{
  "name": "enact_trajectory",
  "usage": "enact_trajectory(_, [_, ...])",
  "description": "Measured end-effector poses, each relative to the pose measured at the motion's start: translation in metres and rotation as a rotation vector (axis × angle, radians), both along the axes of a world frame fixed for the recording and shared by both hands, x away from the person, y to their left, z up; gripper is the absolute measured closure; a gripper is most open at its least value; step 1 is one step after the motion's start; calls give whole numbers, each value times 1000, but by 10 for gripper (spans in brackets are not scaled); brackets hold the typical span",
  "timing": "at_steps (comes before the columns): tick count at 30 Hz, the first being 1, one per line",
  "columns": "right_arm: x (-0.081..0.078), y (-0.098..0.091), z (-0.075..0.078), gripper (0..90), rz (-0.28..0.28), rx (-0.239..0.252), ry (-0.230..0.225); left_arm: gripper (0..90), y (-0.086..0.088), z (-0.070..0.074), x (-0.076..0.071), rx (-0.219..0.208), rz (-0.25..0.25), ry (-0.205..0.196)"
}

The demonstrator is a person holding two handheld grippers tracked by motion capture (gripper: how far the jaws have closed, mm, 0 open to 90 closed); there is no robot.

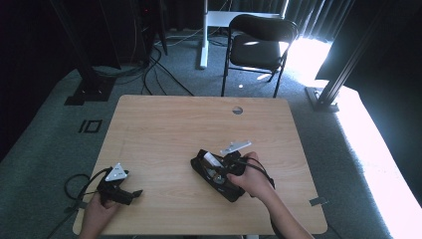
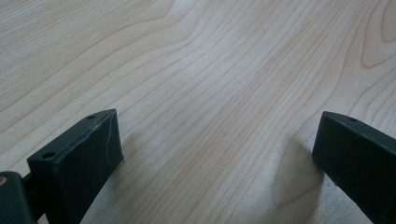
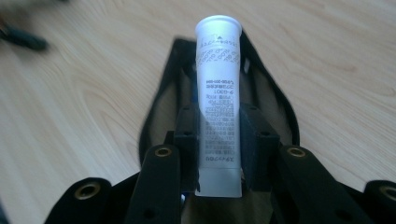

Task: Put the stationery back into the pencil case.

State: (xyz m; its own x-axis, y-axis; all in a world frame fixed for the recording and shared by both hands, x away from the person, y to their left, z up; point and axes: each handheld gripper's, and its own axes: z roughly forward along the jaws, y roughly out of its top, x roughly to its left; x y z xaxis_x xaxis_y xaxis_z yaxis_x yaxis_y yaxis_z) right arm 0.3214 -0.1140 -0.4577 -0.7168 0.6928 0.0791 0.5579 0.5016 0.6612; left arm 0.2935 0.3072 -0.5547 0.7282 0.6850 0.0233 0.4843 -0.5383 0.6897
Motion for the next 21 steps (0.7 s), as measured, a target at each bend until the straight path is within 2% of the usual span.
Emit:
enact_trajectory(6, [4, 9, -15, 708, 7, -61, 29, 16, 0, 0, 0, 1, -1, 0])
enact_trajectory(7, [4, 11, -17, 708, 8, -60, 28, 16, 0, 0, 0, 2, -1, 0])
enact_trajectory(9, [6, 14, -19, 707, 7, -91, 19, 16, 0, 0, 0, 2, -2, 1])
enact_trajectory(15, [10, 22, -28, 707, 11, -124, 48, 16, 0, 0, 0, 1, -1, 0])
enact_trajectory(16, [10, 24, -29, 707, 17, -142, 56, 16, 0, 0, 0, 1, -1, 0])
enact_trajectory(18, [10, 25, -30, 707, 14, -144, 55, 16, 0, 0, 0, 1, -1, 0])
enact_trajectory(19, [12, 28, -34, 707, 22, -166, 64, 16, 0, 0, 0, 1, -1, 0])
enact_trajectory(21, [13, 29, -37, 707, 25, -177, 74, 16, 0, 0, 0, 1, -1, 0])
